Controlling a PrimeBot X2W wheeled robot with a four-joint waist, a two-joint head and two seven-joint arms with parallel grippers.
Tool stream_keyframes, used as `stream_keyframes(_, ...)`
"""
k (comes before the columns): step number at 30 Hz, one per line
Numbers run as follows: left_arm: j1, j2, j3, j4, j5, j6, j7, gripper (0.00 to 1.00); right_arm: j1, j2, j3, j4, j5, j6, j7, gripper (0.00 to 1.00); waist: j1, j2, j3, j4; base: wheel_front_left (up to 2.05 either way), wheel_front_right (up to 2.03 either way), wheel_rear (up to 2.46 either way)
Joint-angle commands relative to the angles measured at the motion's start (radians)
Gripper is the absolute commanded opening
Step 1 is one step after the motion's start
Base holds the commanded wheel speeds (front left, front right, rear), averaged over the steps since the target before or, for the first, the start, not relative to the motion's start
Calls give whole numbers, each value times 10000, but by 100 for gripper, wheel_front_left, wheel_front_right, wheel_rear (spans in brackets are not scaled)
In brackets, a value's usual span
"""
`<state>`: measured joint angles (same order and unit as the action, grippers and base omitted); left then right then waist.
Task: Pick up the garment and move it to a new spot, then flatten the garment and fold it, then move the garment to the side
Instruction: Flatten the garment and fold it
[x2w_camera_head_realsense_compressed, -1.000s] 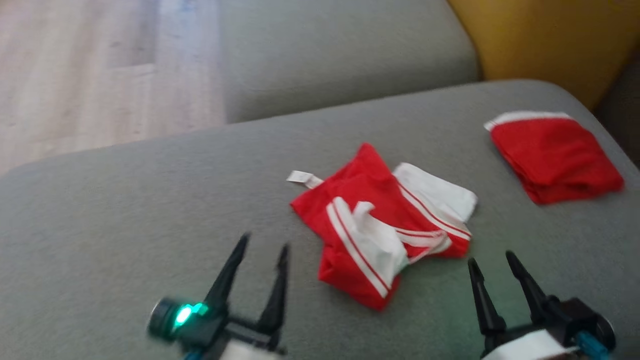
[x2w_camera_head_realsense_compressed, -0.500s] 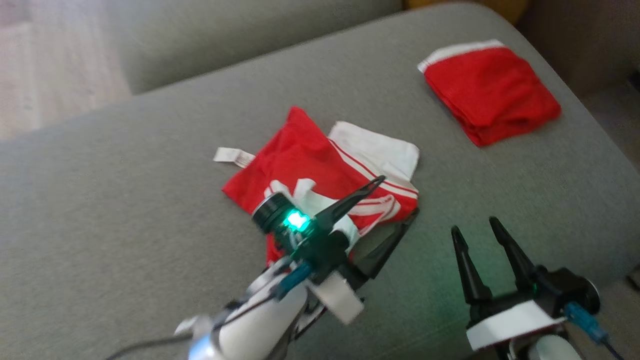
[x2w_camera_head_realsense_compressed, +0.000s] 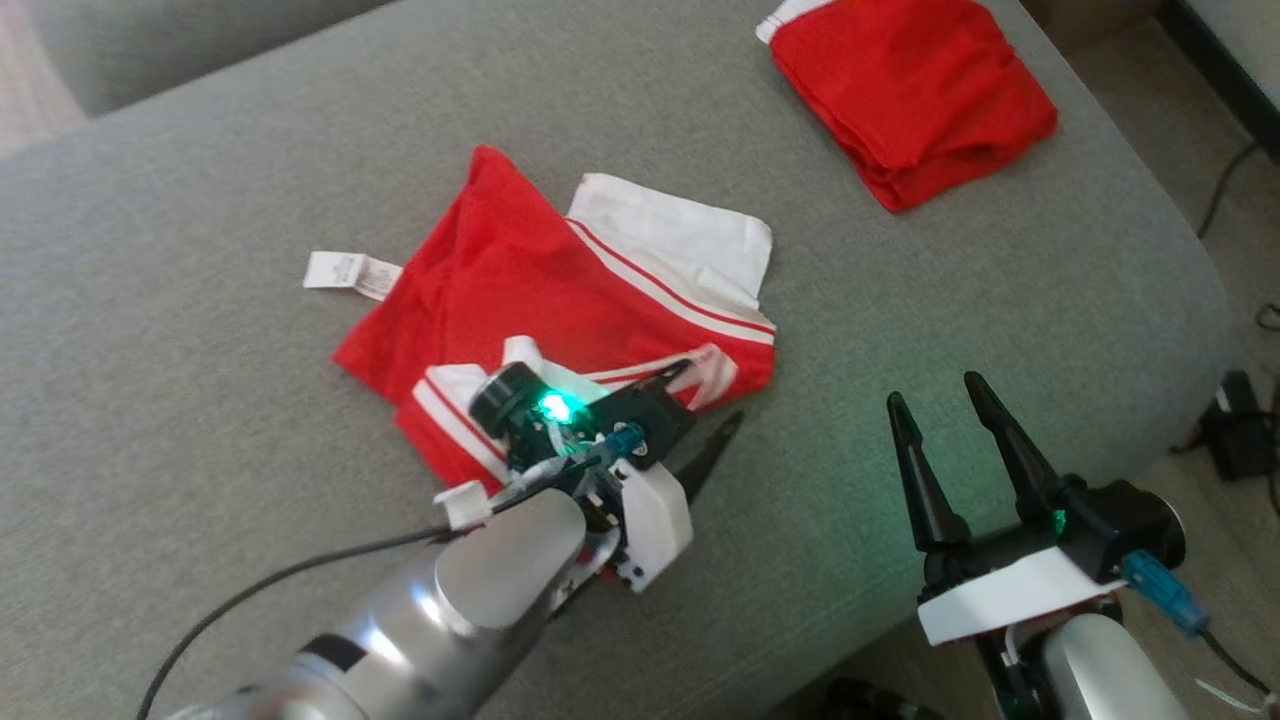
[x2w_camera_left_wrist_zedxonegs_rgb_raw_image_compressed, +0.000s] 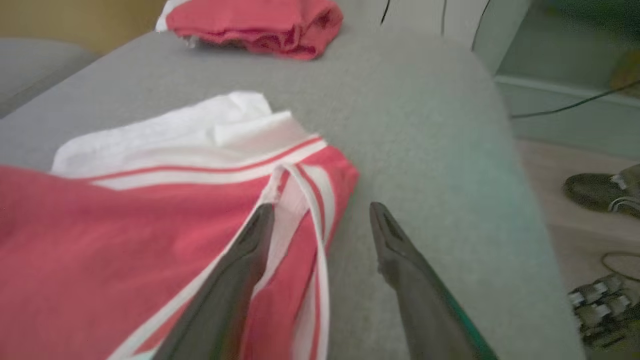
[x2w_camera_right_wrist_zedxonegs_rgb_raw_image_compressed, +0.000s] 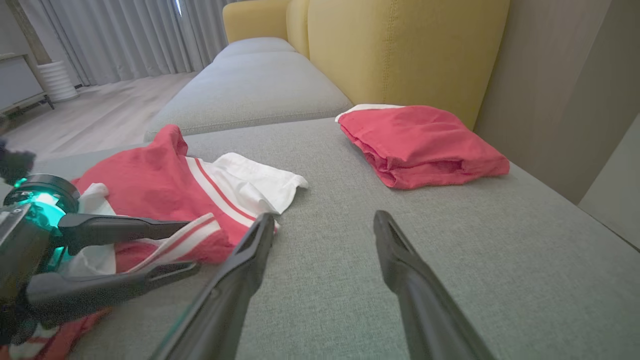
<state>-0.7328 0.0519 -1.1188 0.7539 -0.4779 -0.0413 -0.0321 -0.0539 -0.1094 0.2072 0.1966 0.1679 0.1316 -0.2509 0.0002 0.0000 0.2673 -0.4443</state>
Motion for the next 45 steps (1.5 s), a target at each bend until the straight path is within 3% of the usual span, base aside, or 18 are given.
stream_keyframes(1,-676,-16,-50,115,-12,290,175,100,-286,-55,189,-235,83,-9,-109,100,-2,0,178,-146,0,0,0)
stream_keyframes(3,-860,-16,-388,432,-21,508,351,100,-326,-24,207,-217,90,-9,-109,100,-2,0,228,-177,0,0,0)
stream_keyframes(4,-943,-16,-482,444,-70,574,229,24,-346,-5,208,-206,96,-9,-109,100,-2,0,241,-186,0,0,0)
stream_keyframes(5,-1030,-16,-586,445,-126,587,121,0,-366,13,203,-193,96,-9,-109,100,-2,0,241,-185,0,0,0)
stream_keyframes(10,-1651,-16,-814,-180,-591,562,-942,0,-294,41,59,-72,57,-9,-109,100,-2,0,-174,44,0,0,0)
stream_keyframes(16,-3307,-16,-856,-956,-1035,358,-1864,0,74,-104,18,17,-60,-9,-109,100,-2,0,-1496,559,0,0,0)
stream_keyframes(23,-5594,29,415,-871,-1409,-51,-2258,0,694,-277,-180,-60,-171,-9,-109,100,-2,0,-2743,1462,0,0,0)
stream_keyframes(26,-5664,349,964,-792,-1632,-200,-2285,0,852,-279,-355,-170,-214,-9,-109,100,-2,0,-2897,1972,0,0,0)
stream_keyframes(29,-5088,563,1306,-907,-1981,-293,-2290,0,950,-270,-470,-230,-235,-9,-109,100,-2,0,-2926,2322,0,0,0)
stream_keyframes(33,-2858,1185,1587,-1277,-2545,-380,-2293,0,1123,-234,-704,-358,-262,-9,-109,100,-2,0,-2803,2953,0,0,0)
stream_keyframes(40,1625,2722,2820,-2061,-2868,444,-2295,0,1287,-217,-934,-430,-288,-9,-109,100,-2,0,-2514,3429,0,0,0)
stream_keyframes(45,3542,3296,3861,-2764,-2505,706,-2295,0,1471,-262,-1199,-419,-294,-9,-109,100,-2,0,-2475,3758,0,0,0)
